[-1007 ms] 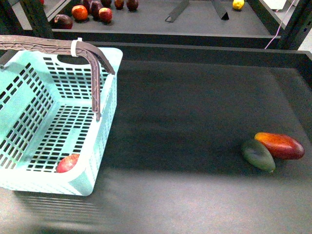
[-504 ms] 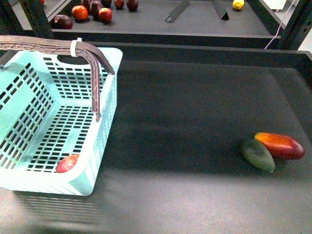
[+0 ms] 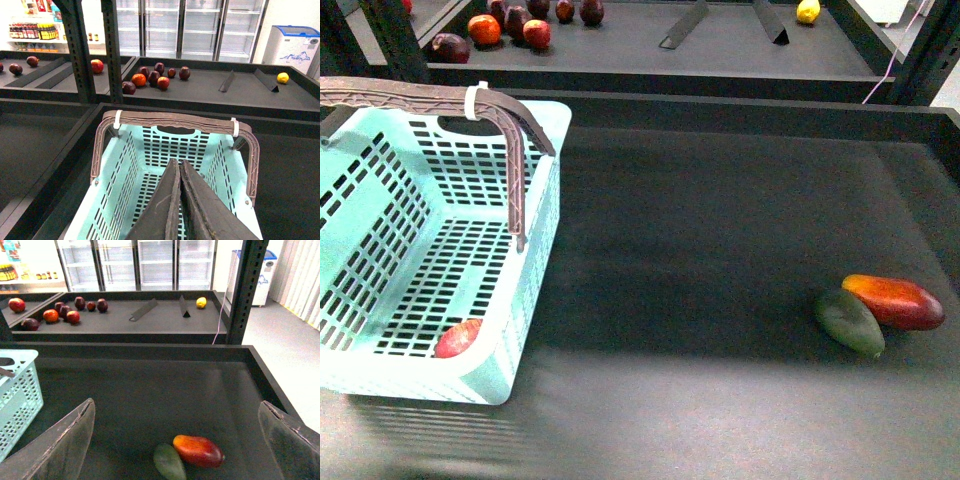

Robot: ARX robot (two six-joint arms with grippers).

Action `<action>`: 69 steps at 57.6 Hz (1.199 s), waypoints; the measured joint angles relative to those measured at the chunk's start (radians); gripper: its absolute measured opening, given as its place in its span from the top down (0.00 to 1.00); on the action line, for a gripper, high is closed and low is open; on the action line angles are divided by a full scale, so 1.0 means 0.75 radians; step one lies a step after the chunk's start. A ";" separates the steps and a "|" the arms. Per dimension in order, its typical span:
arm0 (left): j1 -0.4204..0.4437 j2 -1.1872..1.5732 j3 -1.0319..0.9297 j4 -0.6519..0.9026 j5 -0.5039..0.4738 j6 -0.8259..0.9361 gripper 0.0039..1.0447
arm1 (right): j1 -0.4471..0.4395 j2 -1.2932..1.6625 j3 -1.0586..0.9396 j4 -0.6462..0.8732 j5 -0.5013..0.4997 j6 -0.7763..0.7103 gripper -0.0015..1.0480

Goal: Pick apple with right arm and hold basket with left

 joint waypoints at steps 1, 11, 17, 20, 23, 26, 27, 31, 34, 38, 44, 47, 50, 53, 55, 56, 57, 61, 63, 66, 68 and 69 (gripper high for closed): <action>0.000 -0.008 0.000 -0.008 0.000 0.001 0.97 | 0.000 -0.001 0.000 0.000 0.000 0.000 0.08; 0.000 -0.074 0.000 -0.073 0.000 0.001 0.97 | 0.000 0.000 0.000 0.000 0.000 0.000 0.08; 0.000 -0.107 0.000 -0.108 0.000 0.001 0.97 | 0.000 0.000 0.000 0.000 0.000 0.000 0.08; 0.000 -0.173 0.000 -0.198 0.000 0.001 0.97 | 0.000 0.000 0.000 0.000 0.000 -0.001 0.08; 0.000 -0.268 0.000 -0.312 0.000 0.001 0.97 | 0.000 0.000 0.000 -0.001 0.001 0.000 0.08; 0.000 -0.319 0.000 -0.337 -0.001 0.001 0.97 | 0.000 0.000 0.000 -0.001 0.001 0.000 0.08; 0.000 -0.328 0.000 -0.339 0.000 0.001 0.97 | 0.000 0.000 0.000 -0.001 0.001 -0.001 0.08; 0.000 -0.335 0.000 -0.342 -0.001 0.001 0.97 | 0.000 -0.001 0.000 0.000 0.001 0.000 0.08; 0.000 -0.337 0.000 -0.343 -0.001 0.001 0.97 | 0.000 0.000 0.000 -0.001 0.001 0.000 0.08; 0.000 -0.338 0.000 -0.344 0.000 0.001 0.97 | 0.000 -0.001 0.000 -0.001 0.001 -0.001 0.08; 0.000 -0.338 0.000 -0.344 -0.001 0.001 0.97 | 0.000 0.000 0.000 -0.001 0.001 0.000 0.08; 0.000 -0.338 0.000 -0.344 0.000 0.001 0.97 | 0.000 -0.001 0.000 -0.001 0.001 0.000 0.08; 0.000 -0.338 0.000 -0.344 -0.001 0.001 0.97 | 0.000 -0.001 0.000 -0.001 0.001 0.000 0.08; 0.000 -0.338 0.000 -0.344 -0.001 0.001 0.97 | 0.000 -0.001 0.000 -0.001 0.001 -0.001 0.08; 0.000 -0.338 0.000 -0.344 -0.001 0.001 0.97 | 0.000 -0.001 0.000 -0.001 0.001 0.000 0.08; 0.000 -0.338 0.000 -0.344 -0.001 0.000 0.97 | 0.000 -0.001 0.000 -0.001 0.001 0.000 0.08; 0.000 -0.338 0.000 -0.344 -0.001 0.000 0.95 | 0.000 -0.001 0.000 -0.001 0.001 0.000 0.08; 0.000 -0.338 0.000 -0.344 -0.001 0.001 0.83 | 0.000 -0.001 0.000 -0.001 0.001 -0.001 0.08; 0.000 -0.338 0.000 -0.344 -0.001 0.000 0.78 | 0.000 -0.001 0.000 0.000 0.001 -0.001 0.08; 0.000 -0.338 0.000 -0.344 -0.001 0.001 0.64 | 0.000 -0.001 0.000 -0.001 0.001 0.000 0.08; 0.000 -0.338 0.000 -0.344 -0.001 0.000 0.56 | 0.000 -0.001 0.000 -0.001 0.001 0.000 0.08; 0.000 -0.338 0.000 -0.344 0.000 0.001 0.50 | 0.000 -0.001 0.000 -0.001 0.001 -0.001 0.08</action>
